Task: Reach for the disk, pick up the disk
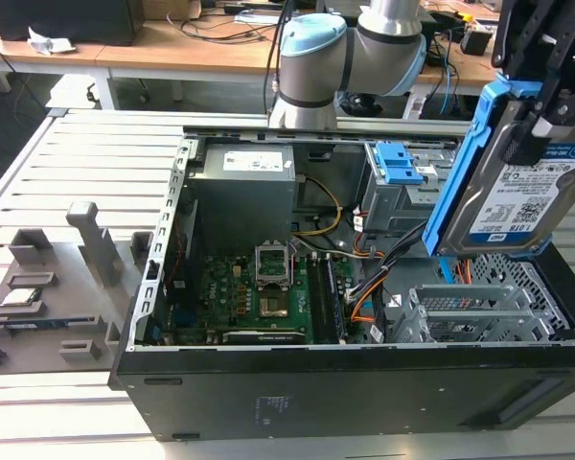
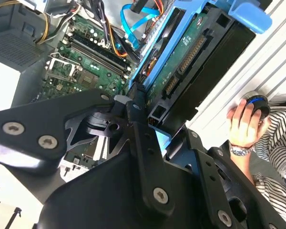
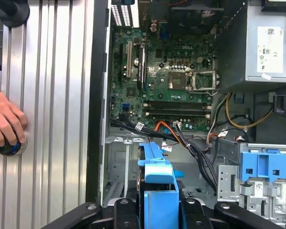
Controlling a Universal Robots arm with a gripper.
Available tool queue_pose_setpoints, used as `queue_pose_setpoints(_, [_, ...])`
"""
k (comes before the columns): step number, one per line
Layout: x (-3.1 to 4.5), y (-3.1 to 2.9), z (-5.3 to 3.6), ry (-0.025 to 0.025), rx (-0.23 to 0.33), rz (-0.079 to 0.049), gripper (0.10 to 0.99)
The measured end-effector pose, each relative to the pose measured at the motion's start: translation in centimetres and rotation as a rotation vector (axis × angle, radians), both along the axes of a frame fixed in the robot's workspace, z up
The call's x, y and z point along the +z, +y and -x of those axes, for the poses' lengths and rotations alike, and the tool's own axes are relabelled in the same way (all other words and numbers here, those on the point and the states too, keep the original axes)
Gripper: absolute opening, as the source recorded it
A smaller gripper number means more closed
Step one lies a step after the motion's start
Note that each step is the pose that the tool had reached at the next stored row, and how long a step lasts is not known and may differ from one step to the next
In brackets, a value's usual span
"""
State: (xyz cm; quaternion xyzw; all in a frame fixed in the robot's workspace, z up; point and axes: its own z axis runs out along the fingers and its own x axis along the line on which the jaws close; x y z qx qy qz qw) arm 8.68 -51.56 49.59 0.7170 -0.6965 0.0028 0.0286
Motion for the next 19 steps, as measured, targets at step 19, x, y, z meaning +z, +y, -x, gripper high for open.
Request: queue_pose_setpoints(19, [0.0,-3.8,0.0,0.0,0.0,0.0,0.369])
